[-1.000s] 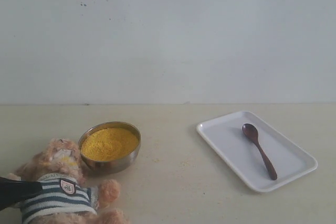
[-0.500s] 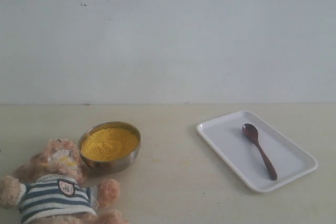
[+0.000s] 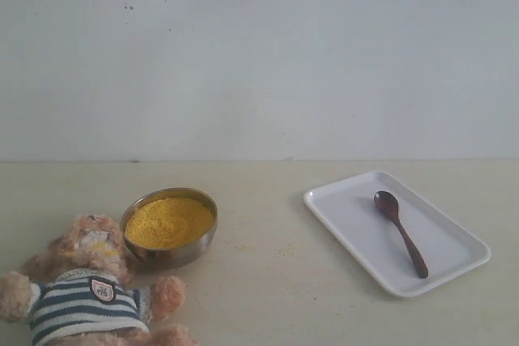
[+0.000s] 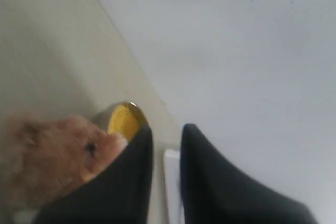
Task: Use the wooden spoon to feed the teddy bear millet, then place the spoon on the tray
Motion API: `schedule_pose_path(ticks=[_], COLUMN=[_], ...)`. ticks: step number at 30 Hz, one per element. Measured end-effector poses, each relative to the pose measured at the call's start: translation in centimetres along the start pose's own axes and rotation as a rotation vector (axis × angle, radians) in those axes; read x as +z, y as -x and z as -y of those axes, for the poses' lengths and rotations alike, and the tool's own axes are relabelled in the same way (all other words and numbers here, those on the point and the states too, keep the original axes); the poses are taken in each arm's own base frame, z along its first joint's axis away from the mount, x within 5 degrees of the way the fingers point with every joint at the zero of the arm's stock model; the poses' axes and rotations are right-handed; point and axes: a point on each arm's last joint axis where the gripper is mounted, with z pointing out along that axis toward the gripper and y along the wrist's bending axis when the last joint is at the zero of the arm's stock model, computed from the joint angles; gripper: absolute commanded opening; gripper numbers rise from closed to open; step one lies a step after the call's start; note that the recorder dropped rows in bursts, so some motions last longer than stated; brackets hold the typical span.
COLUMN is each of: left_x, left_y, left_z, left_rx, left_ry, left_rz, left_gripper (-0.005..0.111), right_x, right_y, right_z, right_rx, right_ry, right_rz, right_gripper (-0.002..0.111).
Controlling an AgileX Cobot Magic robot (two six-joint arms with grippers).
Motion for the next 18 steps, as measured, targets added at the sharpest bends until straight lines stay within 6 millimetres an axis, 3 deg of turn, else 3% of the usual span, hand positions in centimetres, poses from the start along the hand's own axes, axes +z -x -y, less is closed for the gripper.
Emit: schedule_pose_path(ticks=[7, 13, 18], left_x=[-1.3, -3.2, -5.0], left_y=[1.0, 2.3, 3.3], left_z=[0.3, -0.1, -1.0], left_rx=[-0.031, -0.279, -0.35], left_ry=[0.155, 0.291, 0.429], left_rz=[0.181, 0.447, 0.676], left_gripper=[0.004, 0.004, 0.004], right_x=[0.0, 0.0, 0.0], right_y=[0.0, 0.0, 0.0], right_z=[0.0, 0.0, 0.0], right_rx=[0.0, 0.0, 0.0], right_ry=[0.0, 0.0, 0.0], right_rz=[0.0, 0.0, 0.0], right_gripper=[0.001, 0.001, 0.001])
